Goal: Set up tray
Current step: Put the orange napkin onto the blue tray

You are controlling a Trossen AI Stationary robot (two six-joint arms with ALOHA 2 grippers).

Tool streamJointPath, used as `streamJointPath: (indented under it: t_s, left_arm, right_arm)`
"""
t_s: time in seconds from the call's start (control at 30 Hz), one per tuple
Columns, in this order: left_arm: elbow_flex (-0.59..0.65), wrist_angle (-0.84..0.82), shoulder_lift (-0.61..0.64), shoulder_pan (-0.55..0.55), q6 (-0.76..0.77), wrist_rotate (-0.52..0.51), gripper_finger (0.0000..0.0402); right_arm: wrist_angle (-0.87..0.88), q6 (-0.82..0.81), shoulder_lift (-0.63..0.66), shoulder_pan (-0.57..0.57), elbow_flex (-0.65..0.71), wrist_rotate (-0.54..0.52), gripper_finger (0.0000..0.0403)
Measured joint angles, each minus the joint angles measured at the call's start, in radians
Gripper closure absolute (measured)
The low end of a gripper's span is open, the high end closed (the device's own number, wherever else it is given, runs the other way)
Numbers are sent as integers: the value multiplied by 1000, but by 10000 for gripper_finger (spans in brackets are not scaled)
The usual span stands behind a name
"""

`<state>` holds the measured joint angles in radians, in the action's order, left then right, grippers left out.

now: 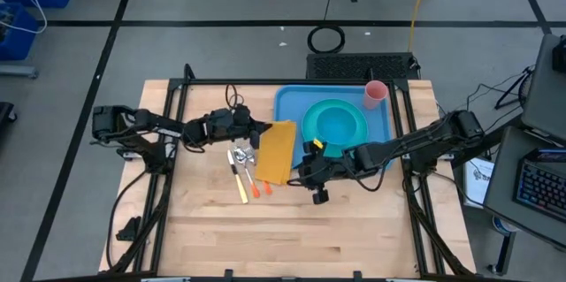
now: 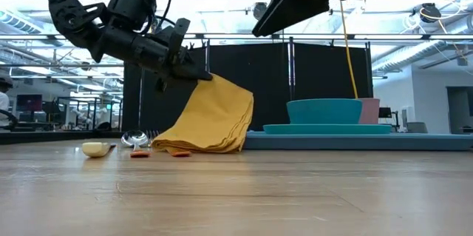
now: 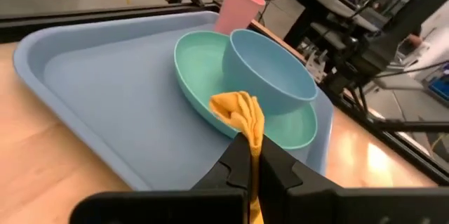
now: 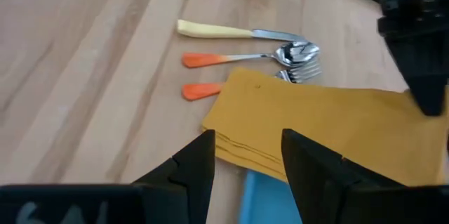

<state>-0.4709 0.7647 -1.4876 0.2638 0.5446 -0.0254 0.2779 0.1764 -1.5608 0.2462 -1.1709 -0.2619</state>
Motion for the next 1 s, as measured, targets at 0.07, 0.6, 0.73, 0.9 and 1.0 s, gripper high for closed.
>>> streamJointPath:
  t_s: [0.07, 0.6, 0.73, 0.9, 1.0]
  left_arm:
    - [0, 0, 0, 17, 1, 8, 398]
    - [-145, 58, -188, 78, 56, 60, 398]
    - [-233, 43, -278, 79, 40, 67, 398]
    - [-282, -8, -294, 114, 32, 69, 398]
    - [-286, -10, -290, 146, 18, 70, 398]
  right_arm:
    - [0, 4, 0, -1, 0, -1, 250]
    - [-2, 40, 0, -43, 1, 2, 250]
    - [-42, 54, 0, -57, 37, 4, 250]
    - [-131, 97, -1, -83, 100, 3, 250]
    - [-150, 112, -1, -103, 115, 2, 250]
